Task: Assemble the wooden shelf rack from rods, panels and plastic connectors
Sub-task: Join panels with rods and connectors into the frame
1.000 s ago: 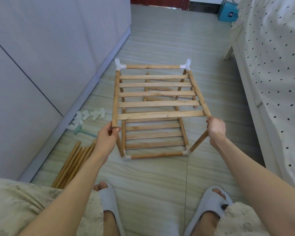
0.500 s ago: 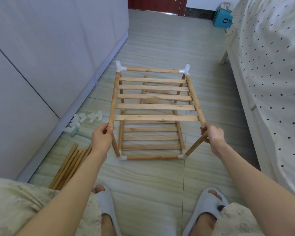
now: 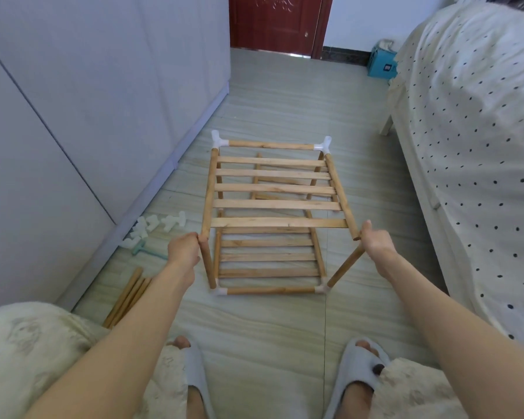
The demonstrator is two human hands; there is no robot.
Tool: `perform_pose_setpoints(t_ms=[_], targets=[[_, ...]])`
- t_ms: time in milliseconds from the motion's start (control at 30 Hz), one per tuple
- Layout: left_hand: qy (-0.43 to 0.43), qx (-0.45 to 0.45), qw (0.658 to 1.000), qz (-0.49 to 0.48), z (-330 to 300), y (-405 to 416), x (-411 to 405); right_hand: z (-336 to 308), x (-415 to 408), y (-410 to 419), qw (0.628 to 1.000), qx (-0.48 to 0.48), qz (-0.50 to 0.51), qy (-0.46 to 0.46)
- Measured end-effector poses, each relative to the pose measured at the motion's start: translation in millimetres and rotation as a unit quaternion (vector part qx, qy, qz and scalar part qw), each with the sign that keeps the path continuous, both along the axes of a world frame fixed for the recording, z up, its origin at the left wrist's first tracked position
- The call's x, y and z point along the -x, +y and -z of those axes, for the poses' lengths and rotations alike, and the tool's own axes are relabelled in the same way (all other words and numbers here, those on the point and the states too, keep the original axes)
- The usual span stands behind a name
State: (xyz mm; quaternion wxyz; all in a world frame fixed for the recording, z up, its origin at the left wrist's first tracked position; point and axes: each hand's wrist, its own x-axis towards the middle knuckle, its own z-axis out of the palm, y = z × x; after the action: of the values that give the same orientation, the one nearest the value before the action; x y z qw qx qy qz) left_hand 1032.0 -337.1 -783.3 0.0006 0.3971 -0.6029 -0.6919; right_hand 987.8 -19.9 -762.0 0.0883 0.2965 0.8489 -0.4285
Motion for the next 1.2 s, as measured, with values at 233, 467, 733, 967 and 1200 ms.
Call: perform_pose_setpoints(t_ms=[233, 467, 733, 967, 1200], targets=[[0.005, 0.113, 0.981, 0.159, -76.0, 14.1, 20.2, -49.5, -2.2, -52.7, 0.962, -0.150, -0.227, 0.033], [0.026, 0.265, 0.836, 0.479, -145.7, -5.5, 43.6, -84.3, 14.9, -122.5, 0.886, -0.163, -0.429, 0.069], [0.018, 0.239, 0.930, 0.278, -45.6, -82.9, 46.6, -48.7, 53.3, -199.6, 0.801, -0.221, -0.545, 0.111], [-0.125, 0.252, 0.927, 0.250, 103.8, -140.3, 23.2, 5.8, 92.8, -257.9, 0.733, -0.292, -0.590, 0.174], [-0.160, 0.315, 0.882, 0.312, 177.5, -154.2, 23.2, 29.5, 132.6, -282.1, 0.710, -0.310, -0.606, 0.180]])
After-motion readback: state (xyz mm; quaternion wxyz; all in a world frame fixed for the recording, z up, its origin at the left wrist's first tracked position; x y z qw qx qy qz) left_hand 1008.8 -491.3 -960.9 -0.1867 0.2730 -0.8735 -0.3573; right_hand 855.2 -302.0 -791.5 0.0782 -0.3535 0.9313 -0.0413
